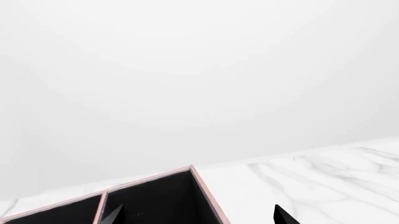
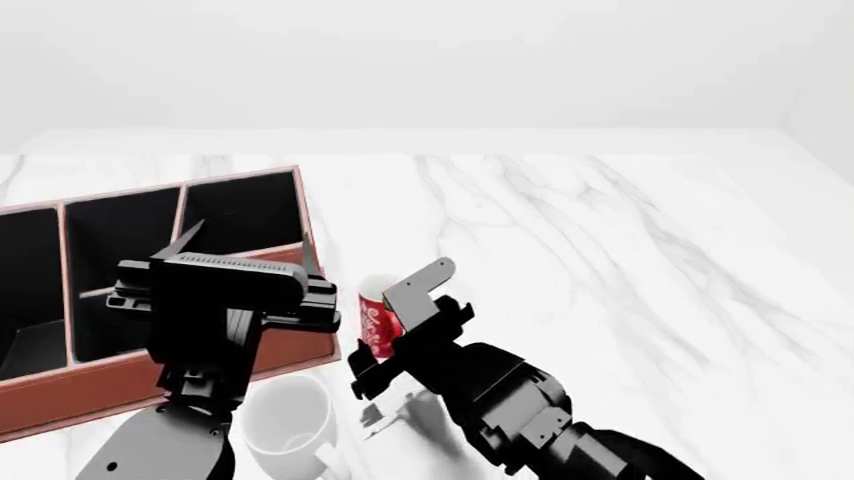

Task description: Pick up the red mug and place it to the right of the caddy.

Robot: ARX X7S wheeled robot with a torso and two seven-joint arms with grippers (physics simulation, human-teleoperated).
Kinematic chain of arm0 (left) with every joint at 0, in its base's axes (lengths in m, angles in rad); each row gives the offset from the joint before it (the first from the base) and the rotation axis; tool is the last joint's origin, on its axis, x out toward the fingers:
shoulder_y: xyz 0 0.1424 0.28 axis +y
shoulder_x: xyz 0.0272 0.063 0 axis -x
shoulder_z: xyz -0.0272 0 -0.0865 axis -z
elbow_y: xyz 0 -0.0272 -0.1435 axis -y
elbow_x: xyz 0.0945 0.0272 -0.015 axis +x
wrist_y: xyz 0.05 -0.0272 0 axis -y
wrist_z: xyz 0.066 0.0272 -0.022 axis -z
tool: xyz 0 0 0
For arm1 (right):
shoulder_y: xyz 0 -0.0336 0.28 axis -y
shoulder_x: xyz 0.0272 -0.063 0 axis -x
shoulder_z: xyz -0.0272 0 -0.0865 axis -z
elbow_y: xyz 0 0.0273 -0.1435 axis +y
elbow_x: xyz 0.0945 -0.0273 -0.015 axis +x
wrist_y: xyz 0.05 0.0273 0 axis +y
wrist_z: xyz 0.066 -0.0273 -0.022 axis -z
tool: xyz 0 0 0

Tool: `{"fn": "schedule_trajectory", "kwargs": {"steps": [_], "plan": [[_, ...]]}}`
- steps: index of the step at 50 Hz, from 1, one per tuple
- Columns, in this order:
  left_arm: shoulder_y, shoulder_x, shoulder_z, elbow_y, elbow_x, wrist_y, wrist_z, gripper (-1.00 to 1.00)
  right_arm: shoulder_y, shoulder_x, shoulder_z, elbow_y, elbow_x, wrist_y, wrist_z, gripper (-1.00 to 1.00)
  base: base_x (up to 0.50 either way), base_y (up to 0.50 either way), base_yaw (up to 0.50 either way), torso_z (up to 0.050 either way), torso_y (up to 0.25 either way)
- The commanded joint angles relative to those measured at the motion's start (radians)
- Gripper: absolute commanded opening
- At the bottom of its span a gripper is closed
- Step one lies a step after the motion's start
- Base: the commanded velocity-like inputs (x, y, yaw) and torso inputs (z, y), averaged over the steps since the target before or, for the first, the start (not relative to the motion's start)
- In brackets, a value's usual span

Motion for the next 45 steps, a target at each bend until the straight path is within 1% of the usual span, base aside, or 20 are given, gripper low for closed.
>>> {"fn": "schedule_trajectory", "kwargs": {"steps": [1,4,7,8,12,15,16,18,21,28,31,32,34,35,36,37,39,42,45], "plan": [[0.001,-0.003,-0.001,0.002,-0.005,0.001,-0.003,1.0,0.008,0.007,-0.018,-0.01,0.017,-0.002,0.016,1.0,0.0,0.0,0.0,0.0,0.0],[0.001,-0.004,-0.004,0.003,-0.007,0.001,-0.004,1.0,0.001,0.04,-0.019,-0.079,0.027,0.033,0.061,1.0,0.0,0.0,0.0,0.0,0.0],[0.001,-0.005,-0.006,0.004,-0.009,0.001,-0.004,1.0,-0.017,0.107,-0.005,-0.21,0.063,0.083,0.115,1.0,0.0,0.0,0.0,0.0,0.0],[0.002,-0.005,-0.007,0.005,-0.01,0.001,-0.005,1.0,-0.031,0.15,0.007,-0.291,0.089,0.107,0.145,1.0,0.0,0.0,0.0,0.0,0.0],[0.002,-0.005,-0.004,0.003,-0.009,0.001,-0.007,1.0,-0.076,0.245,0.018,-0.449,0.122,0.141,0.215,1.0,0.0,0.0,0.0,0.0,0.0],[0.0,-0.005,0.002,-0.001,-0.007,0.002,-0.009,1.0,-0.094,0.286,0.026,-0.508,0.137,0.15,0.242,1.0,0.0,0.0,0.0,0.0,0.0],[0.001,-0.005,0.004,0.0,-0.006,0.001,-0.01,1.0,-0.106,0.316,0.031,-0.56,0.15,0.159,0.261,1.0,0.0,0.0,0.0,0.0,0.0],[0.0,-0.005,0.005,0.002,-0.007,0.001,-0.01,1.0,-0.123,0.337,0.033,-0.595,0.15,0.151,0.276,1.0,0.0,0.0,0.0,0.0,0.0],[-0.002,-0.006,0.005,-0.002,-0.008,0.001,-0.011,1.0,-0.15,0.394,0.04,-0.706,0.174,0.157,0.304,1.0,0.0,0.0,0.0,0.0,0.0],[0.0,-0.007,0.005,0.004,-0.012,-0.001,-0.013,1.0,-0.199,0.464,0.057,-0.817,0.203,0.143,0.334,1.0,0.0,0.0,0.0,0.0,0.0],[-0.002,-0.008,0.005,0.001,-0.013,0.0,-0.013,1.0,-0.238,0.525,0.073,-0.907,0.224,0.122,0.356,1.0,0.0,0.0,0.0,0.0,0.0],[-0.002,-0.008,0.005,0.002,-0.014,0.0,-0.013,1.0,-0.272,0.565,0.087,-0.962,0.22,0.09,0.38,1.0,0.0,0.0,0.0,0.0,0.0],[-0.002,-0.008,0.005,0.002,-0.014,0.0,-0.014,1.0,-0.316,0.607,0.101,-1.021,0.175,0.035,0.432,1.0,0.0,0.0,0.0,0.0,0.0],[-0.001,-0.008,0.006,0.004,-0.014,0.0,-0.015,1.0,-0.357,0.65,0.144,-1.072,0.286,0.006,0.413,1.0,0.0,0.0,0.0,0.0,0.0],[-0.002,-0.008,0.006,0.004,-0.014,0.0,-0.015,1.0,-0.357,0.652,0.145,-1.074,0.286,0.007,0.414,1.0,0.0,0.0,0.0,0.0,0.0],[-0.002,-0.009,0.007,0.004,-0.014,0.0,-0.016,1.0,-0.392,0.678,0.168,-1.109,0.254,-0.044,0.463,1.0,0.0,0.0,0.0,0.0,0.0],[-0.001,-0.009,0.008,0.004,-0.014,0.0,-0.017,1.0,-0.465,0.713,0.196,-1.154,0.098,-0.175,0.55,1.0,0.0,0.0,0.0,0.0,0.0],[-0.001,-0.009,0.009,0.005,-0.014,0.0,-0.018,1.0,-0.496,0.729,0.233,-1.148,0.132,-0.237,0.54,1.0,0.0,0.0,0.0,0.0,0.0],[-0.002,-0.01,0.011,0.002,-0.014,0.001,-0.019,1.0,-0.505,0.712,0.256,-1.096,0.099,-0.289,0.545,1.0,0.0,0.0,0.0,0.0,0.0]]}}
